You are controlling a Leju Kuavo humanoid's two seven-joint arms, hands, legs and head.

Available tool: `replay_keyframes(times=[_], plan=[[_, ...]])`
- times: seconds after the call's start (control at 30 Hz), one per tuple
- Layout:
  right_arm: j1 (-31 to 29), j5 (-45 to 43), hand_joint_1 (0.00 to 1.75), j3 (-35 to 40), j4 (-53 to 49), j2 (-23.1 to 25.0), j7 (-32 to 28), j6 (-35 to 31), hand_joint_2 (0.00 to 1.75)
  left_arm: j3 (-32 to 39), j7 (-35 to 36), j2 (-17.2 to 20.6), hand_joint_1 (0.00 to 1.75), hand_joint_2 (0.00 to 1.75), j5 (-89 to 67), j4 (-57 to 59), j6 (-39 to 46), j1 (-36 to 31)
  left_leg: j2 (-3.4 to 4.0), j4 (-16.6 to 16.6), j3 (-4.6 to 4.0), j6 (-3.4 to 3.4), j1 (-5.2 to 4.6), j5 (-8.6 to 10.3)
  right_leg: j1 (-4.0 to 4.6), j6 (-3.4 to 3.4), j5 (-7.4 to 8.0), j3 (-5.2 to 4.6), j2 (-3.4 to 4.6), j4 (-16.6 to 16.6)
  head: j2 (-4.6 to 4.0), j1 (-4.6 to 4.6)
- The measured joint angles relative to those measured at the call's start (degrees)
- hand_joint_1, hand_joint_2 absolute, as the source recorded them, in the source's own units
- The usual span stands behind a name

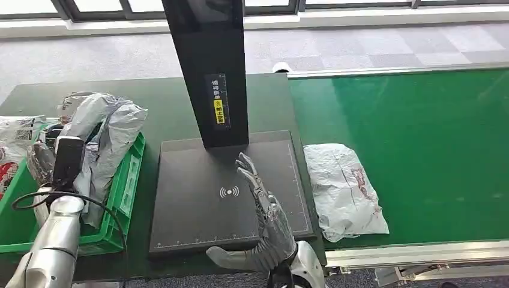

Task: Moved the parcel from conveyor to table for the left to box.

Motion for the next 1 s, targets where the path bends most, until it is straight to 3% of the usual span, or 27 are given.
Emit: replay_keyframes(times=[0.2,0.4,0.73,1.0], plan=[[-0.5,-0.5,0.00,-1.0,1.7,0.0,0.1,-0.2,1.75,0.9,-6.6,-2.2,0.00,0.00,12.9,-10.1,-0.7,5.5,0.08,0.0,0.11,-0.01,0.00,-0.06,-0.06,-0.01,-0.04,0.05,0.09,0.0,0.00,0.00],[-0.5,-0.5,0.00,-1.9,2.7,0.0,-0.3,-0.2,1.75,0.9,-6.3,-3.7,0.00,0.00,14.5,-17.7,-0.7,9.4,0.02,0.0,0.11,0.03,-0.01,-0.09,-0.14,0.01,-0.09,0.11,0.04,0.0,0.00,0.00],[-0.5,-0.4,0.00,-2.0,3.4,0.0,-0.5,-0.2,1.75,0.9,-6.4,-4.3,0.00,0.00,15.9,-20.9,-1.0,11.7,0.04,0.0,0.19,0.01,-0.02,-0.06,-0.10,0.00,-0.08,0.14,0.05,0.0,0.00,0.00],[1.6,1.2,0.00,-3.3,3.4,0.1,-0.3,-0.2,1.75,-1.5,-4.5,-7.2,0.00,0.00,18.0,-28.2,-2.5,17.2,-0.02,0.0,0.18,0.03,-0.02,-0.09,-0.12,0.02,-0.11,0.15,0.01,0.0,0.00,0.00]])
